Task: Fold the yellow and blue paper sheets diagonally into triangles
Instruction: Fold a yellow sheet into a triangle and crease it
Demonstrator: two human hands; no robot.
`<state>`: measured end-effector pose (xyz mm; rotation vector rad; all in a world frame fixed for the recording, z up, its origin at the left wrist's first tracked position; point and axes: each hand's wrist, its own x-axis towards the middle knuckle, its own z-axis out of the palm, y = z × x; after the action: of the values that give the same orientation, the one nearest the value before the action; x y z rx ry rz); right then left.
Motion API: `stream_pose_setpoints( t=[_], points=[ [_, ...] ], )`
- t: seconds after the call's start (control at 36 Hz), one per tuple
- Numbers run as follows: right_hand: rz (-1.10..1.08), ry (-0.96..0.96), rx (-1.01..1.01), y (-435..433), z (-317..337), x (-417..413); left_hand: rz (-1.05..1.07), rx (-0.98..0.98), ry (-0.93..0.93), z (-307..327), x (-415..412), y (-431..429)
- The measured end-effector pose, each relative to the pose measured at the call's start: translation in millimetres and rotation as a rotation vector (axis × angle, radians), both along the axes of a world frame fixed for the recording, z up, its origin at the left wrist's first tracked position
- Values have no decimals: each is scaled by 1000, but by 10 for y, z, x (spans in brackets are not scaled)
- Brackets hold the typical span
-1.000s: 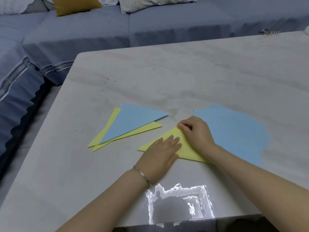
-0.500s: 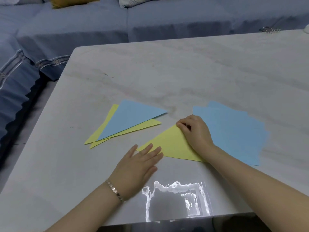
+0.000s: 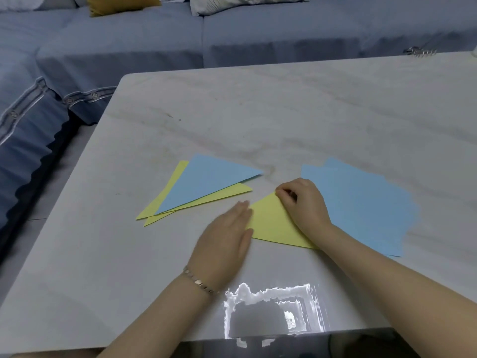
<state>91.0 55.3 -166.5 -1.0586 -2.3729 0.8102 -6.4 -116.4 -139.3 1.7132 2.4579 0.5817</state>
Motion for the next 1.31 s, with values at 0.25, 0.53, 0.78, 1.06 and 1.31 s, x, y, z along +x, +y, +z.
stream_pose_setpoints(
  t=[0.25,0.53,0.78,1.06,1.31],
  points=[
    [161,101,245,-295,56,157,-53,-100,-41,-217,-33,181],
    [388,-76,391,-554,-20,857,35,-19,-42,-213,1,189],
    [325,-14,450,-358,-37,1280,192,-284,-95,-44,-51,291],
    [163,-25,478,-106,43,1469,231,-459,-101,69,-131,466],
    [75,-243,78,118,272,1250,251,-133,-175,388,-444,397]
  ],
)
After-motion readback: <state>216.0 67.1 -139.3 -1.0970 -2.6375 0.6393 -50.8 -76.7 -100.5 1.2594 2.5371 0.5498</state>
